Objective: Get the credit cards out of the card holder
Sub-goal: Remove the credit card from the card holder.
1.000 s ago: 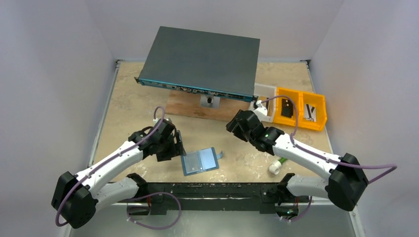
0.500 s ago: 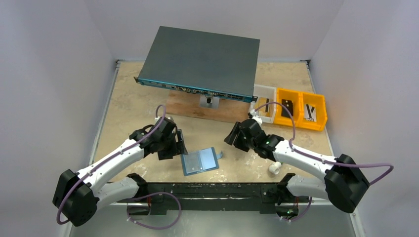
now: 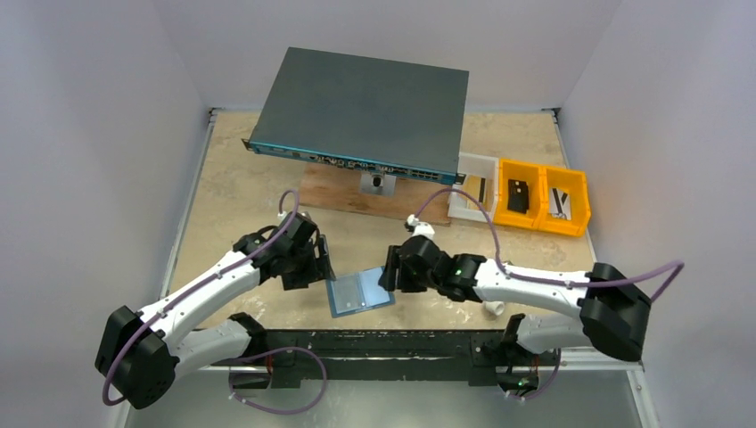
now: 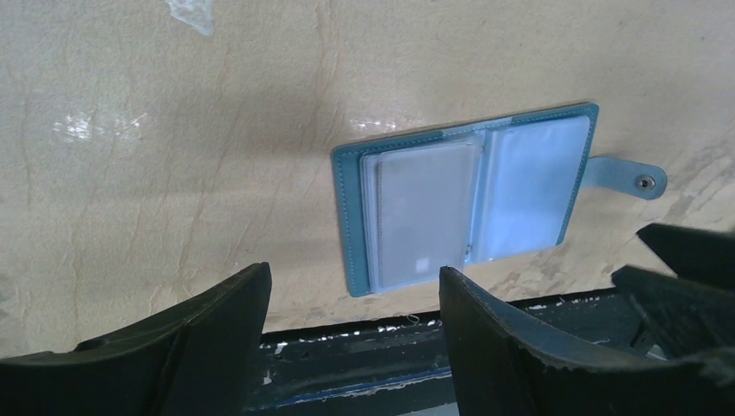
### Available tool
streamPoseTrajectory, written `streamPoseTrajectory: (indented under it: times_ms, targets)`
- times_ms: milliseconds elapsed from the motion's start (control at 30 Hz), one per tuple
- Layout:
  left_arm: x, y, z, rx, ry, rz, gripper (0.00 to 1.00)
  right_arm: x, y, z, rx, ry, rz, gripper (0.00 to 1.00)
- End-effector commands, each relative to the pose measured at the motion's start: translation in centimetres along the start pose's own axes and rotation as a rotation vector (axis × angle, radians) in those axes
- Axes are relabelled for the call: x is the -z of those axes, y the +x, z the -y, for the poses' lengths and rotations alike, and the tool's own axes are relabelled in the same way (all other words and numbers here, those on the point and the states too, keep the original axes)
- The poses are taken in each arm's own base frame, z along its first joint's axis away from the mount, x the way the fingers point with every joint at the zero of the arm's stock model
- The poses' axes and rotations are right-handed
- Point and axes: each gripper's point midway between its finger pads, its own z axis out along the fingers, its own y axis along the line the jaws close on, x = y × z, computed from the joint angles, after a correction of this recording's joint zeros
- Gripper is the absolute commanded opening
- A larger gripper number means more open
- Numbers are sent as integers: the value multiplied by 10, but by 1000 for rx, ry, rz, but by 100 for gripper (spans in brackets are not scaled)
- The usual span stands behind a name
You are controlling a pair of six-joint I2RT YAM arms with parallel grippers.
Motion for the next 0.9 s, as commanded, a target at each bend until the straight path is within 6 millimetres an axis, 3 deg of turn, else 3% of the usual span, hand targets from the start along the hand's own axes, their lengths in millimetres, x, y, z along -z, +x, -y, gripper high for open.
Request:
streamPoseTrajectory:
  times_ms: [0, 67, 167, 500, 700, 867]
  targets:
    - [3, -9, -9, 27, -42, 41, 71, -5, 0, -55, 92, -70, 35, 54]
    - [2, -7, -13, 39, -46, 38, 71, -11, 8, -75, 140, -79, 17, 53]
    - [1, -4, -18, 53, -54, 35, 71, -27, 21, -85, 217, -31, -9, 53]
    - [3, -2, -27, 74, -57, 44, 70, -65, 38, -76, 311, 102, -65, 53]
    - [0, -1, -27, 75, -55, 33, 70, -70, 43, -83, 353, 114, -62, 53]
    - [-4, -1, -25, 74, -51, 25, 70, -80, 53, -70, 367, 167, -96, 49]
